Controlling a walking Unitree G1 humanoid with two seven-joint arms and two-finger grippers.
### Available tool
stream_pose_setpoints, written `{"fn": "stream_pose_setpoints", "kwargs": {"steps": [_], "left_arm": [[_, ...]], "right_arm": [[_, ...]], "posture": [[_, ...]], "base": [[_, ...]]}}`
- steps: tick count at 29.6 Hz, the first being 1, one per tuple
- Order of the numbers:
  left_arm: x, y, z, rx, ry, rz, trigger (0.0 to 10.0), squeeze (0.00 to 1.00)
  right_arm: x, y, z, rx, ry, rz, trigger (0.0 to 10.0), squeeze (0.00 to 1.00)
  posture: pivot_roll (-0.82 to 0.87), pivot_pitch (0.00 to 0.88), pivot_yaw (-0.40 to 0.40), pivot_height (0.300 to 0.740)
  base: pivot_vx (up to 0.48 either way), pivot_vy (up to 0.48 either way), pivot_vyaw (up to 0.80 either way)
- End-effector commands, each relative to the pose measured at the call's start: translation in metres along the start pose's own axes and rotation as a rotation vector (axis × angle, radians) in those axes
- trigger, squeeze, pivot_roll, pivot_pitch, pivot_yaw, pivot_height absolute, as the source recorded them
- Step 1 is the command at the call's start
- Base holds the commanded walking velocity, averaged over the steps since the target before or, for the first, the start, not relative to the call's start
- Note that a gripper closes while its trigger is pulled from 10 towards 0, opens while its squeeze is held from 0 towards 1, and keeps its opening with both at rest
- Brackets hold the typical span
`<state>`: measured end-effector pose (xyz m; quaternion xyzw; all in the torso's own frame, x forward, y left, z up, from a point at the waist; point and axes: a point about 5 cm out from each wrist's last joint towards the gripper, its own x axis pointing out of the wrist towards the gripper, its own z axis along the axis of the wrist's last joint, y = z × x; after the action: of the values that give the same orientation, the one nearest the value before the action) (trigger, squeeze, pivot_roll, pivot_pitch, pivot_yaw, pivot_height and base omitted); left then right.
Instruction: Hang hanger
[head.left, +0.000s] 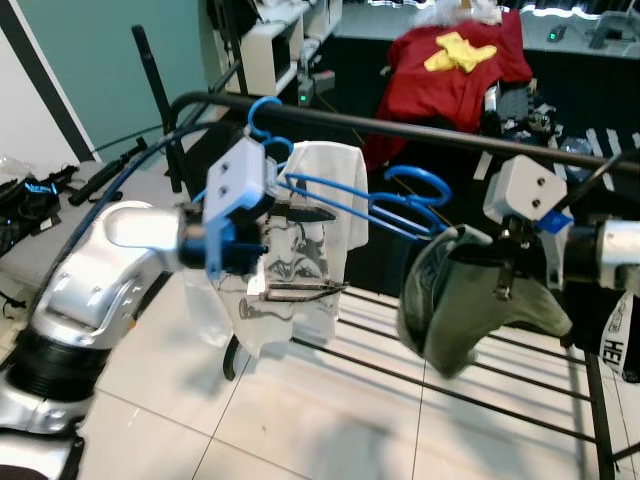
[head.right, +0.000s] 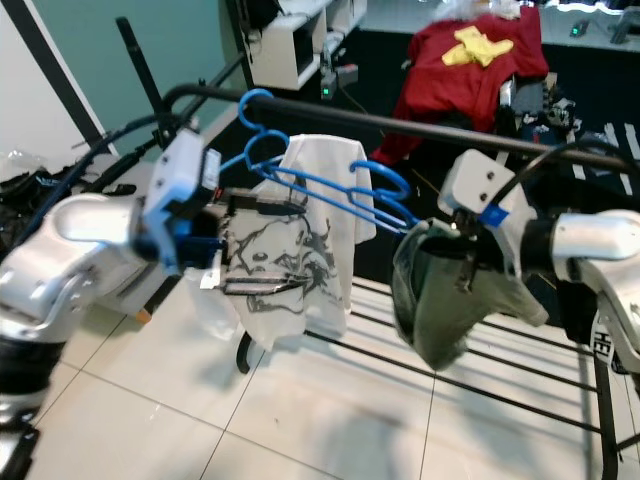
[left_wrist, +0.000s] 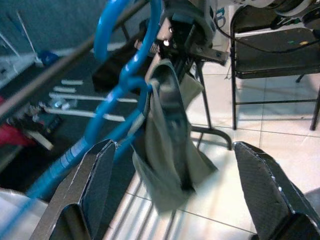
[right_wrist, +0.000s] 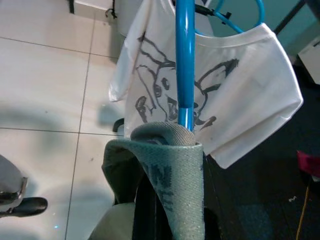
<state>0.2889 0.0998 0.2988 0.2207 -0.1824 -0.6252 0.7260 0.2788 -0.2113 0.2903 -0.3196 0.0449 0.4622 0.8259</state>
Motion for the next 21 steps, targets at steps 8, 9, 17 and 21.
{"fn": "stream_pose_setpoints", "kwargs": {"steps": [8, 9, 17, 21], "left_arm": [[-0.001, 0.023, 0.005, 0.056, -0.009, 0.143, 10.0, 0.0], [-0.001, 0.023, 0.005, 0.056, -0.009, 0.143, 10.0, 0.0], [-0.004, 0.017, -0.009, 0.037, 0.068, 0.116, 10.0, 0.0], [0.006, 0.006, -0.022, -0.002, 0.126, 0.057, 10.0, 0.0]], "right_arm": [[0.004, 0.003, 0.005, -0.036, 0.004, 0.051, 0.0, 0.0], [0.004, 0.003, 0.005, -0.036, 0.004, 0.051, 0.0, 0.0], [0.004, 0.004, 0.012, -0.043, -0.027, 0.064, 0.0, 0.0], [0.005, 0.006, 0.016, -0.051, -0.039, 0.076, 0.0, 0.0]], "posture": [[-0.05, 0.071, 0.047, 0.74], [-0.05, 0.071, 0.047, 0.74], [-0.05, 0.073, 0.049, 0.74], [-0.05, 0.074, 0.05, 0.74]], "base": [[0.0, 0.0, 0.0], [0.0, 0.0, 0.0], [0.0, 0.0, 0.0], [0.0, 0.0, 0.0]]}}
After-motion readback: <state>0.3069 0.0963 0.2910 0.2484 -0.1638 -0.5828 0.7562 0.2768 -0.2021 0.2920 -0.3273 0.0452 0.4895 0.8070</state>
